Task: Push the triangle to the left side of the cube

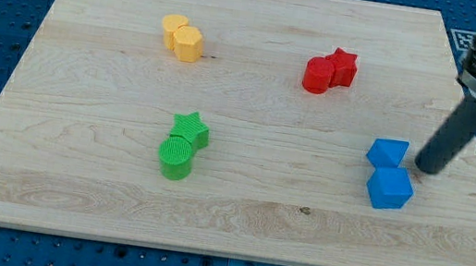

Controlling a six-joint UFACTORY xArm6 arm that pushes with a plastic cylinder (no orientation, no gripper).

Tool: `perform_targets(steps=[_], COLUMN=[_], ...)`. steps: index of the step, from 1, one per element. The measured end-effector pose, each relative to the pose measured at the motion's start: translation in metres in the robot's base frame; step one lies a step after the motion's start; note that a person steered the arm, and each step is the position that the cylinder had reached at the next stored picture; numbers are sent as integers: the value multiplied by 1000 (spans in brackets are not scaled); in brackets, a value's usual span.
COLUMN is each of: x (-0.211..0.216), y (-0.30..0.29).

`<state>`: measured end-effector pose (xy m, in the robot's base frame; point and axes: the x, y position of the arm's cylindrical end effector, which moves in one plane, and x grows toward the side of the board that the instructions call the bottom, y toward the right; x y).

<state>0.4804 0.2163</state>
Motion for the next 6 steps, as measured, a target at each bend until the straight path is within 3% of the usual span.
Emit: perform_targets(steps=[2,4,6], x=[17,6,-8], y=[-33,-6,-103])
